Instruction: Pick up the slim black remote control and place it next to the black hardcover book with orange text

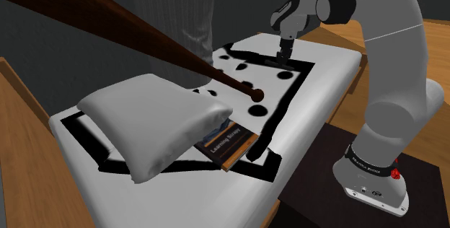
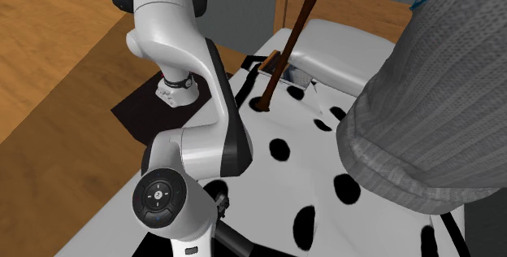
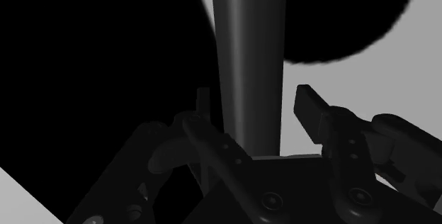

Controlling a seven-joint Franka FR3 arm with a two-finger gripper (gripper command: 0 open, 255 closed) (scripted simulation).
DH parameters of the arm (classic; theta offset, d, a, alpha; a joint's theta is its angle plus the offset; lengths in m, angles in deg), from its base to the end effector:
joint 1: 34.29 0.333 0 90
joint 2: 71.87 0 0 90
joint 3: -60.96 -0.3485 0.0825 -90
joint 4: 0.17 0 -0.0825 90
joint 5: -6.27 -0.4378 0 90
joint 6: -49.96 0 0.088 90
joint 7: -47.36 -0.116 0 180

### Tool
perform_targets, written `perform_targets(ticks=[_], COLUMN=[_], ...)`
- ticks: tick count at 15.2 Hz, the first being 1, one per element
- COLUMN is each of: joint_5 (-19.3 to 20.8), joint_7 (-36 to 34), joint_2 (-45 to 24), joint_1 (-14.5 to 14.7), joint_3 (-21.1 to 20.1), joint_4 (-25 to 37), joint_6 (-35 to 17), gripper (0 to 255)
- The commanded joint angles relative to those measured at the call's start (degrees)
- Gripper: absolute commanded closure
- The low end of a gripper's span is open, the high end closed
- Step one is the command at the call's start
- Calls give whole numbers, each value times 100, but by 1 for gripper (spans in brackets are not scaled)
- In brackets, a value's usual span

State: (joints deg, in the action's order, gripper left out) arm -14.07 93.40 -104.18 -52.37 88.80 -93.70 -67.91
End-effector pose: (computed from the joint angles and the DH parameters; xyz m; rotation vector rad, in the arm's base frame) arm 0.5549 -0.4820 0.3051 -3.0544 0.1828 0.0081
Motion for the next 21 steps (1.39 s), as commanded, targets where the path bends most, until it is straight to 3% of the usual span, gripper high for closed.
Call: perform_targets(ticks=[1,9,21], joint_5=[0,0,233], joint_7=[0,0,-175], joint_2=[0,-1,381], joint_1=[0,0,53], joint_3=[0,0,133], joint_4=[0,0,375], joint_6=[0,-1,710], gripper=[255,255,255])
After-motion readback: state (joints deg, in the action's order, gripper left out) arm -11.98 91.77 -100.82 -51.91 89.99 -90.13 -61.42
